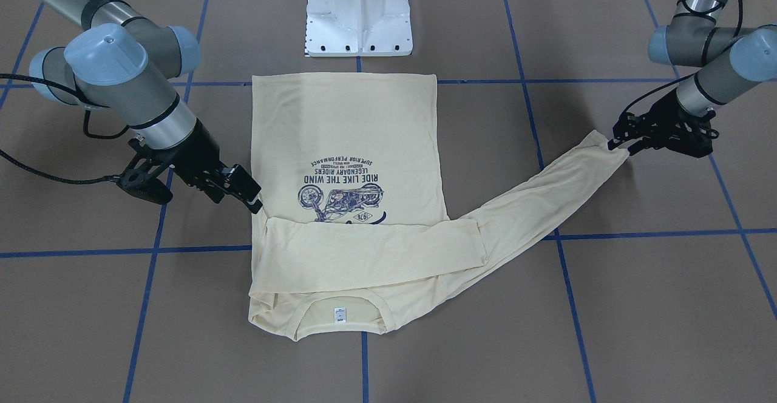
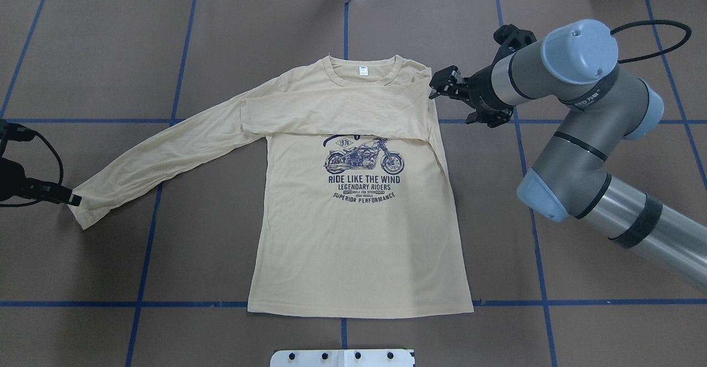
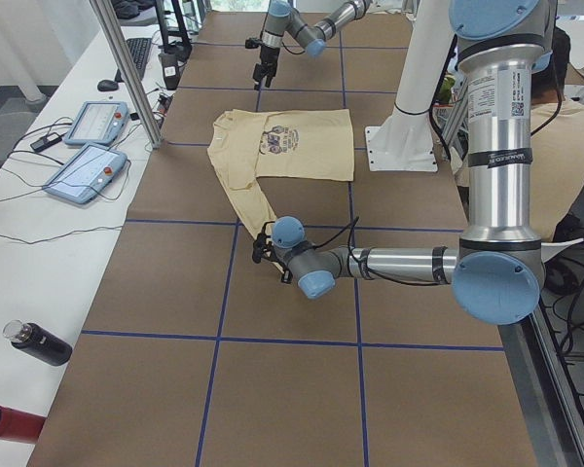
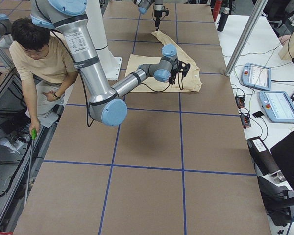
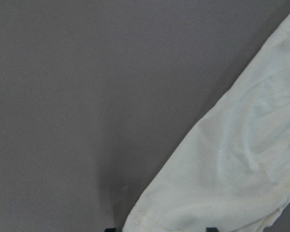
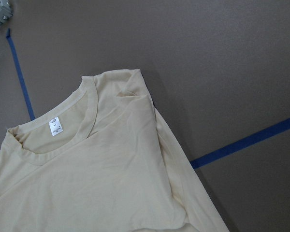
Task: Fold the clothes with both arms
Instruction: 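Grasp the cuff of the sleeve nearest the left gripper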
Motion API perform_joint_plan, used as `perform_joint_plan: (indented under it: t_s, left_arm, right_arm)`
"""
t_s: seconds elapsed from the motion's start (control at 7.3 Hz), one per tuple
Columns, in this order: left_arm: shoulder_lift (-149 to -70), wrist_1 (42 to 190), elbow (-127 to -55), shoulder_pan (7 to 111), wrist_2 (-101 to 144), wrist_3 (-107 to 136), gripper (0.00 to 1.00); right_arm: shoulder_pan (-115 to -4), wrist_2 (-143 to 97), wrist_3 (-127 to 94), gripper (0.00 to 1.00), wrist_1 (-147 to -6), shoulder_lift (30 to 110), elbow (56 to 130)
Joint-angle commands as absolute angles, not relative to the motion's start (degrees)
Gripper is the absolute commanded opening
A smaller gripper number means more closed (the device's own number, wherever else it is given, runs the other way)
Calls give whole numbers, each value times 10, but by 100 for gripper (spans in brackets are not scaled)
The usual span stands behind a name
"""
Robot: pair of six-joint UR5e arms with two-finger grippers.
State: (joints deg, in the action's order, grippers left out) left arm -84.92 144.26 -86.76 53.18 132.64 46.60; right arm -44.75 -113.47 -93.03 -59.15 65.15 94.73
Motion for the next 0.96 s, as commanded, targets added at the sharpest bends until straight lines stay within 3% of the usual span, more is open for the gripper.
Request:
perform_joint_plan:
  t_s: [0.0,0.14,0.55,0.68,0.82]
  left_arm:
    - [-850,1443,-867,532,1325,465,54]
    - [-849,1443,-866,531,1325,465,52]
    - [-849,1443,-862,532,1325,462,7]
    - [-849,1443,-862,532,1325,465,0]
    - [-848,1443,-860,532,1325,467,0]
  right_arm:
    - [-448,-1135,-931,99,-592,652,950]
    - [-448,-1135,-931,99,-592,652,950]
    - [-448,-1135,-932,99,-592,652,951]
    - [-448,-1135,-932,99,-592,653,951]
    - [-448,-1135,-933,99,-592,653,951]
